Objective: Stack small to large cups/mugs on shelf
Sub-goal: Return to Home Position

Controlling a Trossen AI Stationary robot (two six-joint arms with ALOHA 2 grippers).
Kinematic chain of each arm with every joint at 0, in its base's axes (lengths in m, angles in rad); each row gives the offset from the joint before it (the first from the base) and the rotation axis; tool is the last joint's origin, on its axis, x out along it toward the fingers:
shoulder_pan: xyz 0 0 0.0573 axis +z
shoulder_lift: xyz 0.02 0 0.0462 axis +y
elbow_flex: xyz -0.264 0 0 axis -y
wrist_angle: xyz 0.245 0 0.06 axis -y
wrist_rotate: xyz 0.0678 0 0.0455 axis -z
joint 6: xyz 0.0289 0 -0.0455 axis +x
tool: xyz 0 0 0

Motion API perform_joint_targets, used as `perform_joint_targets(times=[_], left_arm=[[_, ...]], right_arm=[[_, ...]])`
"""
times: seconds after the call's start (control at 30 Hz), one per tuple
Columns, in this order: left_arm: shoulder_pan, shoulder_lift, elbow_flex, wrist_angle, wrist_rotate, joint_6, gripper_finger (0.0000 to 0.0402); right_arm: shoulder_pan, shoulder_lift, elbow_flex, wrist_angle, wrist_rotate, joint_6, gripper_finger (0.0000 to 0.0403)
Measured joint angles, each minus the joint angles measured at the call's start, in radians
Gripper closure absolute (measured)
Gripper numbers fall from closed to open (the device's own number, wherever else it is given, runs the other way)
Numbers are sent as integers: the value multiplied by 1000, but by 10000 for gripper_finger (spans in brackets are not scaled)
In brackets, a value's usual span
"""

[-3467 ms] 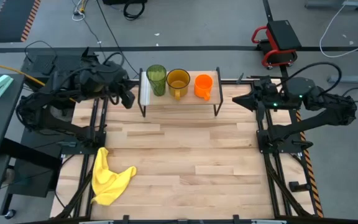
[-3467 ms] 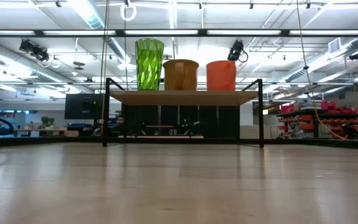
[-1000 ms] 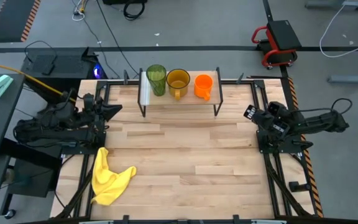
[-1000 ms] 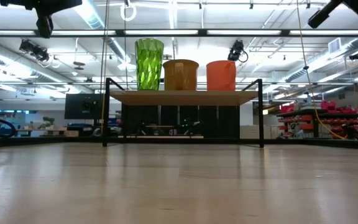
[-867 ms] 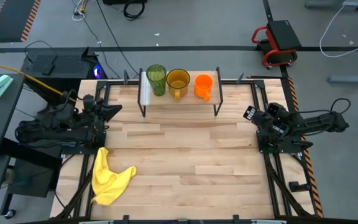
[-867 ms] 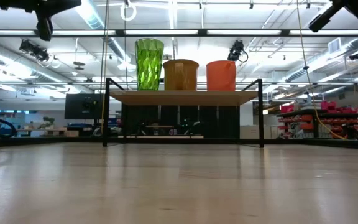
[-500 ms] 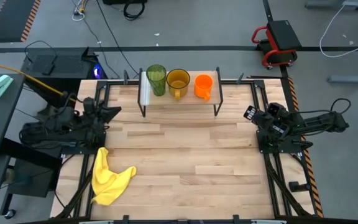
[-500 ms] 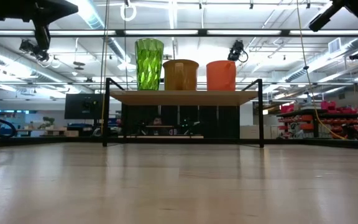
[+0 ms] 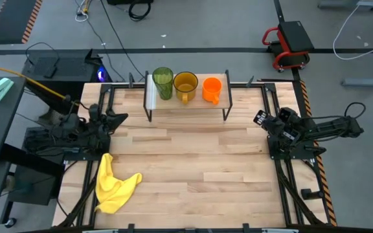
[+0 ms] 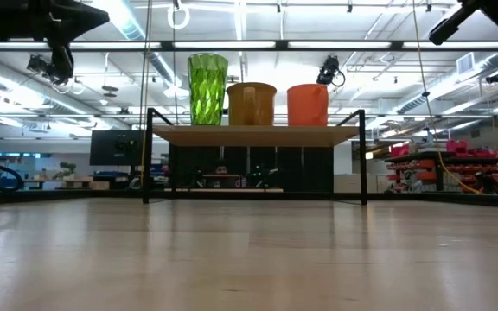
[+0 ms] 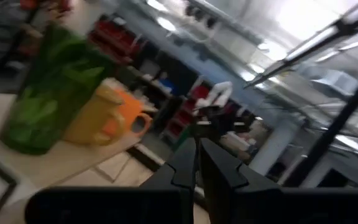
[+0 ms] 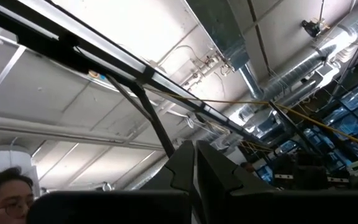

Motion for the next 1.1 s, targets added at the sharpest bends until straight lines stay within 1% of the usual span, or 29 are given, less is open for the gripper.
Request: perform_joint_targets(times=[0.13,0.27,0.37,0.43,0.5,0.6,0.73,0.93,1.0,1.1], left_arm=[[0,1,-88,116,68,8,378],[0,1,-185,243,135,19,375],[0,2,-236,255,143,17,370],[0,0,-240,269,145,22,367],[0,2,-240,239,144,39,366],[0,1,-240,237,144,74,368],[0,2,-240,185,144,128,374],[0,2,-240,74,144,212,378],[0,3,-240,40,147,235,375],[0,10,-240,36,148,255,370]], right_arm=[[0,0,0,-35,-25,-27,378],[0,0,0,-105,-99,-91,377],[0,1,0,-165,-113,-155,377],[-2,1,1,-214,-113,-192,377],[-3,1,1,-279,-112,-221,376],[-3,1,1,-397,-110,-269,376],[-3,5,1,-537,-76,-354,376],[-3,5,1,-653,-20,-486,376],[-3,5,1,-688,-1,-508,376],[-3,5,1,-743,27,-518,376]])
